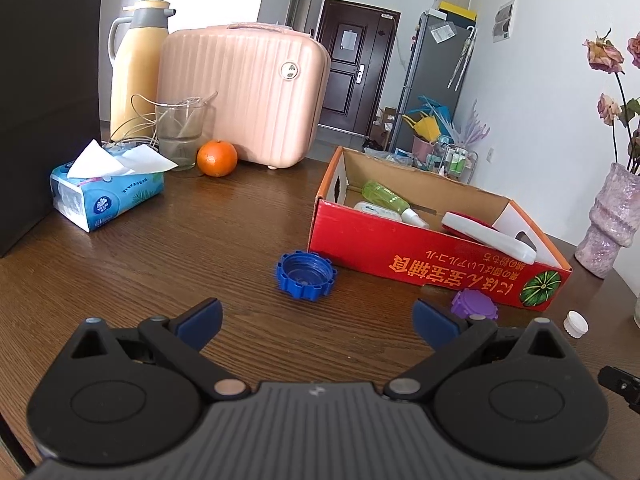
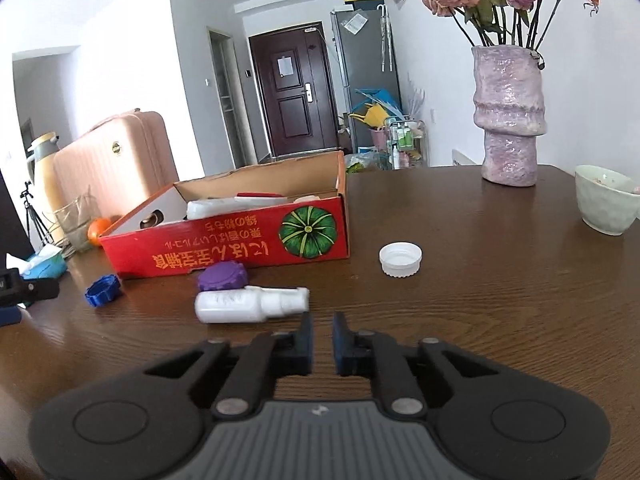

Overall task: Organize rigid objects
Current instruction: 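Lift the white spray bottle off the table with the right tool, then grasp the blue bottle cap with left tool while right tool holds the spray bottle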

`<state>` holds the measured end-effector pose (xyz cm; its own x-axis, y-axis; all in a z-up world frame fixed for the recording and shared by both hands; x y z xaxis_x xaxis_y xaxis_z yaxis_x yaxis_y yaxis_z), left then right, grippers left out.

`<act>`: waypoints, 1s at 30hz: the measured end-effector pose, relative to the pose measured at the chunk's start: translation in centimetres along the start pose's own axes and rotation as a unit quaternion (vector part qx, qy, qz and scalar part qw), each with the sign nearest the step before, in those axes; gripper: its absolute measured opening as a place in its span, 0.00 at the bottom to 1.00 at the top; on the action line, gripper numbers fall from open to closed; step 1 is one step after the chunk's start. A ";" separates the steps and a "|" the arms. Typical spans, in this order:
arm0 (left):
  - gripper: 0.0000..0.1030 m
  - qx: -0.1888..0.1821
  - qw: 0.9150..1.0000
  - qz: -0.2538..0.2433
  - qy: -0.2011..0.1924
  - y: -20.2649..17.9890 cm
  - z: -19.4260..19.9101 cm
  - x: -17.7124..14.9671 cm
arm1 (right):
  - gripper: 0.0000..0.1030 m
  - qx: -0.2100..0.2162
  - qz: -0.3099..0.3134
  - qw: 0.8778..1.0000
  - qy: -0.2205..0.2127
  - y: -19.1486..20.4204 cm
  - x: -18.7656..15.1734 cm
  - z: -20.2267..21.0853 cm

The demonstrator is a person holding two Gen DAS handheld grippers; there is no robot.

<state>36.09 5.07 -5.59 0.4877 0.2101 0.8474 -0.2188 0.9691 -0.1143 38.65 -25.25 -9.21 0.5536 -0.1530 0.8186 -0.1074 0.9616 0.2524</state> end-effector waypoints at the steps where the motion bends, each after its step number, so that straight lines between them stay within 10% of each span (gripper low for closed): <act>1: 1.00 -0.001 1.000 0.000 0.000 0.1 0.0 0.0 | 0.51 0.005 0.005 1.000 0.002 0.3 0.0 -0.2; 3: 1.00 -0.001 1.000 0.001 0.001 0.3 -0.1 0.1 | 0.83 0.009 0.027 1.000 0.005 1.3 -0.1 -1.1; 23: 1.00 -0.015 1.000 -0.008 0.012 0.8 -0.3 0.0 | 0.95 -0.031 0.059 0.995 0.074 7.2 0.8 -12.1; 30: 1.00 -0.018 0.999 -0.020 0.024 0.9 -1.1 -0.1 | 0.95 -0.029 0.053 0.998 0.033 6.7 1.5 -10.4</act>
<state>36.76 6.01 -6.31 0.5362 0.1760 0.8255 -0.1686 0.9806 -0.0995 47.32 -16.64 -11.67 0.5949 -0.0369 0.8030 -0.1218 0.9833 0.1354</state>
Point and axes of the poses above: each gripper's, at about its wrist camera, not at the fingertips, and z roughly against the way its jaws point, y to its left, x to its top, the point moved 7 cm from there along -z, roughly the way its jaws point, and after that the axes turned 5 degrees about -z, right-handed, at the moved point
